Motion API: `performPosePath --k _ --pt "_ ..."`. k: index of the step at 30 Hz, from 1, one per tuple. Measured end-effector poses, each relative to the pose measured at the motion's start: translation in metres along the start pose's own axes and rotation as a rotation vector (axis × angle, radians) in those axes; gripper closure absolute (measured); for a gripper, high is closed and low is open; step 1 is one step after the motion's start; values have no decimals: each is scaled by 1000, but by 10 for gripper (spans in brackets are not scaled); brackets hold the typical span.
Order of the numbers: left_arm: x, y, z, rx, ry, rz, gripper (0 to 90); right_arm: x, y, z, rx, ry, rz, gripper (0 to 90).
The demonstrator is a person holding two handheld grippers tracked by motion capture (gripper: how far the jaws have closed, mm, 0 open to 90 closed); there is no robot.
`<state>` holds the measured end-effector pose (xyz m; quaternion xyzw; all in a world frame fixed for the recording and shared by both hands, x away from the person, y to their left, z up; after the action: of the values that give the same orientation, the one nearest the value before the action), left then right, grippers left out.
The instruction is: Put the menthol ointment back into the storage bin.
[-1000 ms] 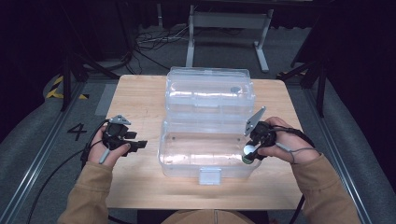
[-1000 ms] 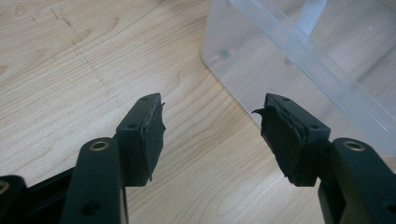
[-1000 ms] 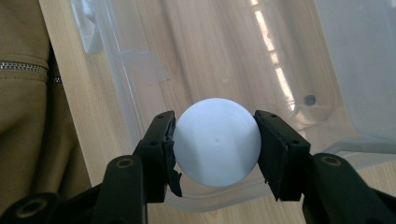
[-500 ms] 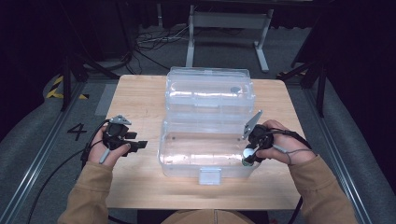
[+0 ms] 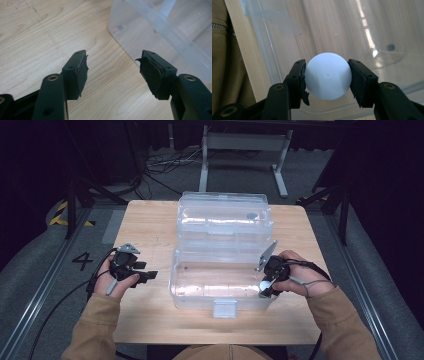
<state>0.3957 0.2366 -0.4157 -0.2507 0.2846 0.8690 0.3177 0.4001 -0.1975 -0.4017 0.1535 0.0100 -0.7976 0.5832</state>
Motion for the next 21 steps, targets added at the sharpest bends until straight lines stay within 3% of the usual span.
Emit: performPosePath --k 21 --pt "1 -1 0 2 -7 2 390 -2 -2 -13 -3 -45 16 504"
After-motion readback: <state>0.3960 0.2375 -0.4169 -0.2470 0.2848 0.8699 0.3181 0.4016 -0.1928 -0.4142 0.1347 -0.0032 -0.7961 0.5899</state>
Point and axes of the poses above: each handheld gripper's, and its own axes: z roughly backward along the jaws, x roughly out of its underside, y roughly to its right, the point moved 2 cm from there along -z, roughly forward along the jaws, and after that the axes turned 13 degrees about x, right-handed, at the moved point
